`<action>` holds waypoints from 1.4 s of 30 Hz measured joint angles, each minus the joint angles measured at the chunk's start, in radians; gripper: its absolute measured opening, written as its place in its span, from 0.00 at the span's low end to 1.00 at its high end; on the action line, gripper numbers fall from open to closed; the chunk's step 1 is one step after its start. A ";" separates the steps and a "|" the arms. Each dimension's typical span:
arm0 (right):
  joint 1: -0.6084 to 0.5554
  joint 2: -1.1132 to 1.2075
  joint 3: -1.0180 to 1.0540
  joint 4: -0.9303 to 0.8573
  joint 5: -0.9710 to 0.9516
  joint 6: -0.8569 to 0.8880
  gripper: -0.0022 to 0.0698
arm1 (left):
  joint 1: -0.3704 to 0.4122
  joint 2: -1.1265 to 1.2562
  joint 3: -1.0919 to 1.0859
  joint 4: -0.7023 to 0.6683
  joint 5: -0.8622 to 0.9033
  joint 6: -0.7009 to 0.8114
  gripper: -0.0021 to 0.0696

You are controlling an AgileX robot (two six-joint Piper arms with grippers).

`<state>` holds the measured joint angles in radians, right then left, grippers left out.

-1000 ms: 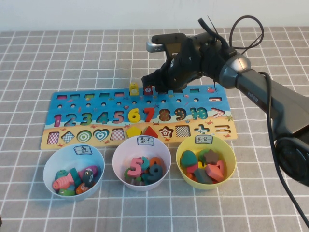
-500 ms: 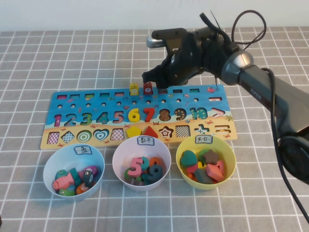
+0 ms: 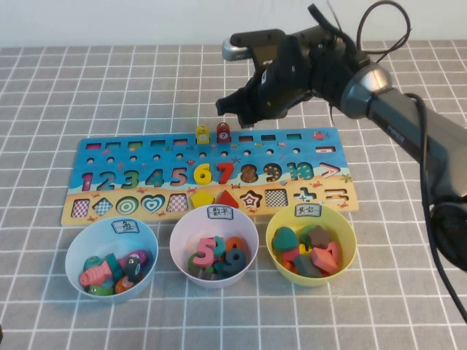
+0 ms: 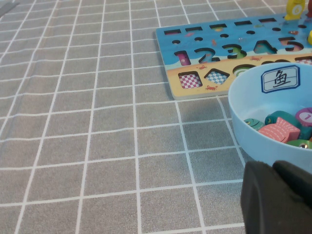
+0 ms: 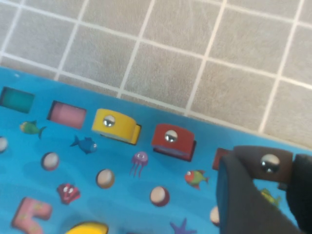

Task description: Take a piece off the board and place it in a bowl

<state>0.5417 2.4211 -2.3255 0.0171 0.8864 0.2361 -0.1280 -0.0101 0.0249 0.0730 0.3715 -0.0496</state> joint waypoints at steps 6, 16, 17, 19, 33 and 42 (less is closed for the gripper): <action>0.002 -0.062 0.000 -0.008 0.084 0.000 0.29 | 0.000 0.000 0.000 0.000 0.000 0.000 0.03; 0.045 -0.172 0.084 -0.025 0.175 -0.013 0.29 | 0.000 0.000 0.000 0.000 0.000 0.000 0.03; 0.049 -0.185 0.102 -0.027 0.175 -0.016 0.29 | 0.000 0.000 0.000 0.000 0.000 0.000 0.03; 0.058 -0.223 0.156 -0.029 0.175 -0.020 0.29 | 0.000 0.000 0.000 0.000 0.000 0.000 0.03; 0.215 -0.487 0.525 -0.032 0.110 -0.026 0.29 | 0.000 0.000 0.000 0.000 0.000 0.000 0.03; 0.366 -0.476 0.532 -0.001 0.028 -0.026 0.29 | 0.000 0.000 0.000 0.000 0.000 0.000 0.03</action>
<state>0.9082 1.9447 -1.7936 0.0161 0.9148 0.2102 -0.1280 -0.0101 0.0249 0.0730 0.3715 -0.0496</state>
